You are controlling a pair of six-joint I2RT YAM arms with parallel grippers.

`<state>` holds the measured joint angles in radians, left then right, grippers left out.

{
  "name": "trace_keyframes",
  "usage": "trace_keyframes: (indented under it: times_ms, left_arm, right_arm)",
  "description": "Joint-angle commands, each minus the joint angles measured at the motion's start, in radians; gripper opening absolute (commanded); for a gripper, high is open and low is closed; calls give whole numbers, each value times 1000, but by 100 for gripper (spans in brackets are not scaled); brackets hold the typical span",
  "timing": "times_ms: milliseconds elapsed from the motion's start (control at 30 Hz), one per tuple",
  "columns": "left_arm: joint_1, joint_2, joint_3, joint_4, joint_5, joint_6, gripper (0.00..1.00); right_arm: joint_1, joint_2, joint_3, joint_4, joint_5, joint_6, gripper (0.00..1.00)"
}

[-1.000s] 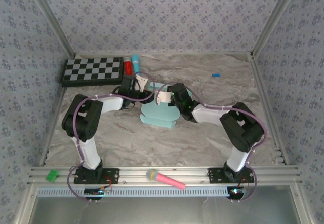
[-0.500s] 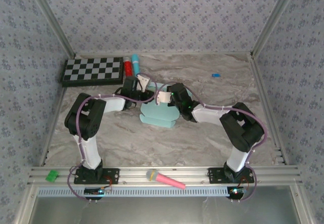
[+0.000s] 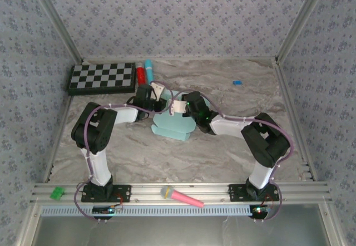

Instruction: Fold the paper box

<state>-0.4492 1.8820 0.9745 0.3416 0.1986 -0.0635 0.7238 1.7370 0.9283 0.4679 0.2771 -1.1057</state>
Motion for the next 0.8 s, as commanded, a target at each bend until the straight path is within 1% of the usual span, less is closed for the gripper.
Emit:
trace_keyframes:
  times_ms: [0,33,67,100,133,200,267,367,467,600,700,767]
  left_arm:
    - [-26,-20,-1,-4,8,29,8]
    - [-29,-24,-5,-4,-6,31,7]
    - [-29,-29,-11,0,-21,33,5]
    - [-33,-37,-17,1,-40,34,4]
    - [-35,-44,-19,0,-50,33,3]
    - [-38,-59,-23,-12,-76,33,2]
    - [-40,-75,-22,-36,-108,28,2]
    - [-42,-105,-30,-71,-158,18,2]
    - [-43,-147,-42,-118,-203,-5,2]
    - [-43,-198,-47,-208,-261,-64,3]
    - [-43,-234,-43,-291,-303,-131,3]
    - [-44,-253,-37,-344,-332,-187,2]
  right_arm:
    - [23,8,10,-22,-10,46,9]
    - [26,4,8,-12,-6,51,13]
    - [29,-2,4,-4,-2,58,20]
    - [32,-8,1,3,4,67,29]
    - [37,-16,-2,9,10,76,36]
    - [45,-36,-12,18,23,98,46]
    - [53,-63,-21,19,37,130,52]
    - [74,-123,-30,-1,70,183,57]
    - [88,-199,-26,-73,94,268,60]
    - [84,-318,-23,-207,107,470,61]
    - [67,-392,13,-384,100,692,61]
    - [44,-422,41,-485,99,799,61]
